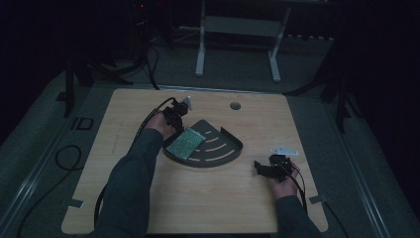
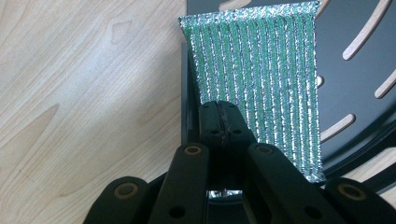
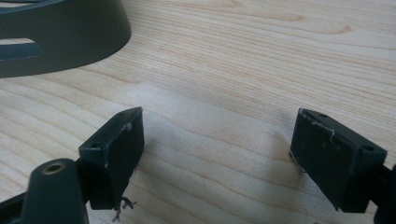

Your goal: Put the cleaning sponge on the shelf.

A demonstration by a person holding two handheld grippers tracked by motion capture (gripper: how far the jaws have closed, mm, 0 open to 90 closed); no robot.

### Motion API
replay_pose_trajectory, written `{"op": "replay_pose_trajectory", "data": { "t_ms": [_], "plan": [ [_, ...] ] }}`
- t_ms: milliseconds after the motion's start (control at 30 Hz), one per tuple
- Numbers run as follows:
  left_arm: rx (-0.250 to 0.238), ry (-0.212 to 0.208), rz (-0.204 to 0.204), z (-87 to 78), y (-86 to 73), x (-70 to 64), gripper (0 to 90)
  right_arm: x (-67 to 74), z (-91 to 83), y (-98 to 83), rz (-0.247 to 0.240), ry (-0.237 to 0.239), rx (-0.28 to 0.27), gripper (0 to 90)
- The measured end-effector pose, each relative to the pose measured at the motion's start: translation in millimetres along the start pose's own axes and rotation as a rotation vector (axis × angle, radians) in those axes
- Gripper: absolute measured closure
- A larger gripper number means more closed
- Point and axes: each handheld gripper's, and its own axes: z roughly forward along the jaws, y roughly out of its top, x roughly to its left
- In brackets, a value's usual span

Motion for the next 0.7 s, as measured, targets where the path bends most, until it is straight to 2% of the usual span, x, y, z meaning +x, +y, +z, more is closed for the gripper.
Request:
{"op": "replay_pose_trajectory", "data": {
  "t_ms": [167, 300, 433, 500, 633, 700],
  "plan": [
    [-0.027, -0.011, 0.001, -7.1, -1.8, -0.4, 78.5, 0.0, 0.0, 0.0, 0.001, 0.0, 0.0, 17.0],
    [-0.054, 0.002, -0.006, -13.9, -4.9, -0.1, 69.2, 0.0, 0.0, 0.0, 0.001, 0.0, 0.0, 17.0],
    [-0.106, 0.024, -0.014, -22.6, -10.5, 1.7, 67.2, 0.1, -0.1, 0.0, 0.0, -0.001, 0.001, 17.0],
    [-0.139, 0.028, -0.029, -27.1, -14.7, 4.5, 65.7, 0.0, 0.0, 0.0, 0.0, 0.0, 0.0, 17.0],
    [-0.174, 0.059, -0.052, -32.9, -23.2, 9.1, 61.7, 0.1, 0.0, 0.0, 0.001, 0.0, 0.0, 17.0],
    [-0.201, 0.059, -0.068, -35.0, -29.0, 12.0, 59.6, 0.0, -0.1, 0.0, 0.0, -0.001, 0.0, 17.0]
  ]
}}
